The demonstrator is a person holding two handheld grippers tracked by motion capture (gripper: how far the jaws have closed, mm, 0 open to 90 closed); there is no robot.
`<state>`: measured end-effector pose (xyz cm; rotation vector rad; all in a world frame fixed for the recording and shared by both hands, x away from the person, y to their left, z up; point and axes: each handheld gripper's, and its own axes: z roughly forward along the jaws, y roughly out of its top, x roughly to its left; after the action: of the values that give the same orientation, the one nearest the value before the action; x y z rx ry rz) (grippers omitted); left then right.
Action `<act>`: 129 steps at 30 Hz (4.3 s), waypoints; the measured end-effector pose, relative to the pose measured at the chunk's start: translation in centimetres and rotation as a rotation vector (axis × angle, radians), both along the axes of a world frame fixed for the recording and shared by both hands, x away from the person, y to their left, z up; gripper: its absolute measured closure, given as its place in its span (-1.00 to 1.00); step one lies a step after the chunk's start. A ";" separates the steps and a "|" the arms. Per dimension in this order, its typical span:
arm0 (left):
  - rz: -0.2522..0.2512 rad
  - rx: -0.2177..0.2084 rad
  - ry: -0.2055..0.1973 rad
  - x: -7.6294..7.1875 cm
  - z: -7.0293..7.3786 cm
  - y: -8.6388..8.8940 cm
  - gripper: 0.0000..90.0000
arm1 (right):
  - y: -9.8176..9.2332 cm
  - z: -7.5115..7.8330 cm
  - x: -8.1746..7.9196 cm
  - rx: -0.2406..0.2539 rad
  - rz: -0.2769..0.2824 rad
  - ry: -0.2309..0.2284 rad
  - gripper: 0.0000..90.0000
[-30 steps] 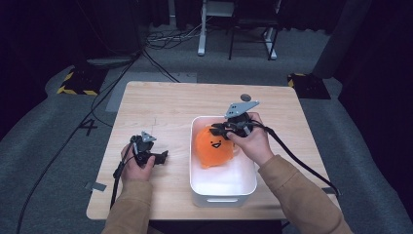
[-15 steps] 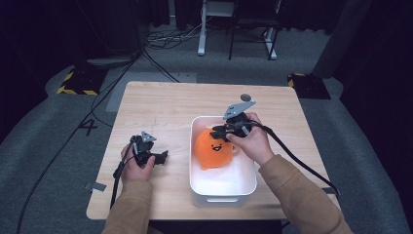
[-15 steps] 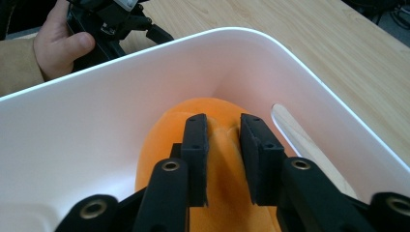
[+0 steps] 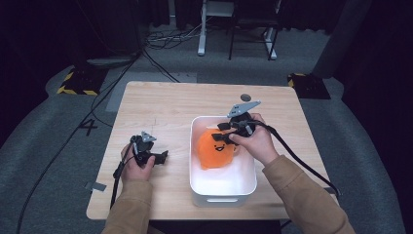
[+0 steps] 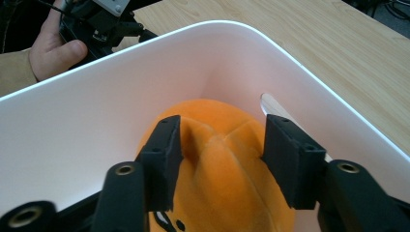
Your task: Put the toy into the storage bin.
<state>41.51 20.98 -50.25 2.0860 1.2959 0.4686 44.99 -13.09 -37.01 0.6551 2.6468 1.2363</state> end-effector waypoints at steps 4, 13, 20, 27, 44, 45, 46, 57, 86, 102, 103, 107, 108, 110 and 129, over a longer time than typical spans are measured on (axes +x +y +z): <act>0.000 0.000 0.000 0.0 0.0 0.0 -0.77 | -0.4 0.0 0.0 0.006 0.004 -0.020 0.00; -0.001 0.002 -0.001 0.0 0.0 0.0 -0.77 | -1.1 0.9 -0.2 0.052 -0.007 -0.041 -0.10; 0.000 0.000 0.000 0.0 0.0 0.0 -0.77 | -2.0 1.9 -0.5 0.080 -0.020 -0.066 -0.10; 0.000 0.000 0.000 0.0 0.0 0.0 -0.77 | -3.4 3.4 -0.9 0.065 -0.051 -0.127 -0.11; -0.001 0.002 0.000 0.0 0.0 0.0 -0.77 | -8.6 5.9 -2.1 0.032 -0.163 -0.180 -0.16; -0.001 0.002 -0.001 0.0 0.0 0.0 -0.77 | -9.2 5.8 -2.2 0.035 -0.174 -0.179 -0.16; -0.001 0.001 -0.001 0.0 0.0 0.0 -0.77 | -9.7 5.7 -2.2 0.045 -0.177 -0.172 -0.17; -0.001 0.001 -0.002 0.0 0.0 0.0 -0.77 | -14.7 5.4 -2.8 0.023 -0.256 -0.170 -0.26; 0.000 -0.001 -0.002 0.0 0.0 0.0 -0.78 | -21.1 -0.6 -2.7 -0.033 -0.349 0.005 -0.53; -0.001 0.000 -0.001 0.0 0.0 0.0 -0.78 | -22.9 -6.2 -2.6 -0.086 -0.380 0.107 -0.53; -0.001 0.000 -0.001 0.0 0.0 0.0 -0.78 | -22.9 -6.6 -2.6 -0.091 -0.381 0.110 -0.53; -0.001 0.000 -0.001 0.0 0.0 0.0 -0.78 | -23.2 -8.0 -2.7 -0.109 -0.387 0.121 -0.52; -0.001 0.000 -0.001 0.0 0.0 0.0 -0.78 | -23.3 -8.3 -2.8 -0.110 -0.389 0.130 -0.52; 0.000 -0.001 -0.002 0.0 0.0 0.0 -0.78 | -23.4 -9.0 -2.9 -0.108 -0.398 0.140 -0.51; 0.000 0.001 -0.002 0.0 0.0 0.0 -0.78 | -24.1 -13.3 -4.3 -0.062 -0.392 -0.019 -0.72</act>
<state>41.54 20.95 -50.26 2.0857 1.2951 0.4708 40.65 -37.19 -50.28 1.0789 2.3726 1.0365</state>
